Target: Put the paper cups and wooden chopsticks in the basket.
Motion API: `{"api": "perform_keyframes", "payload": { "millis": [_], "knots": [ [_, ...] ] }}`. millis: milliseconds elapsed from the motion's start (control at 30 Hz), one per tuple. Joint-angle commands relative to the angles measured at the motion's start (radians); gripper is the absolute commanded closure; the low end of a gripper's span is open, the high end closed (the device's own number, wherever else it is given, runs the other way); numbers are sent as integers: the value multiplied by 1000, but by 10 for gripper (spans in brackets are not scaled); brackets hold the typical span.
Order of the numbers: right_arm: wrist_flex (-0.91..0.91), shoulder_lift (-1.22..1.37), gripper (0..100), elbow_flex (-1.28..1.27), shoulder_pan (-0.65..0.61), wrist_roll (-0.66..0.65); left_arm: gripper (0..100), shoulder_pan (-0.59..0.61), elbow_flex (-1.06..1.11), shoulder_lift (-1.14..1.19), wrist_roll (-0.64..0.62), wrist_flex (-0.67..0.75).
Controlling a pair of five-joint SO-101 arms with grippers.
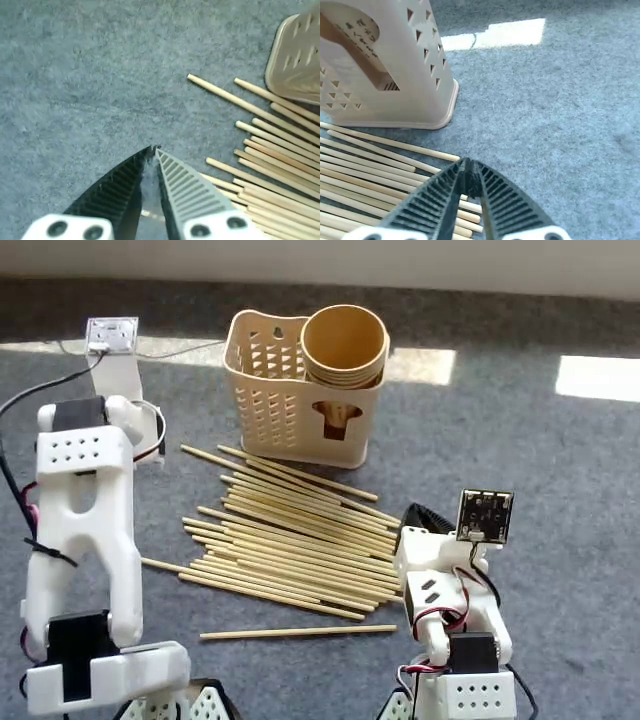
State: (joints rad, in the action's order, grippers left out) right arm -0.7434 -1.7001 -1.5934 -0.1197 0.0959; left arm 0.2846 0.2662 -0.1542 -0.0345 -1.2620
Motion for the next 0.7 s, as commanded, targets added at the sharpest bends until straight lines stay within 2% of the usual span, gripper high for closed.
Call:
{"api": "perform_keyframes", "payload": {
  "millis": [0,133,333,433,667],
  "knots": [
    [18,1,992,12,7,-12,995,38,48,-44,31,20],
    [-71,1,992,15,5,-12,995,71,160,-67,32,110],
    [-174,1,992,104,-59,-14,995,70,410,-246,28,292],
    [-220,1,992,116,-90,-68,995,73,509,-311,26,370],
    [-363,4,992,202,-214,-132,993,101,598,-377,-40,434]
  ]
}}
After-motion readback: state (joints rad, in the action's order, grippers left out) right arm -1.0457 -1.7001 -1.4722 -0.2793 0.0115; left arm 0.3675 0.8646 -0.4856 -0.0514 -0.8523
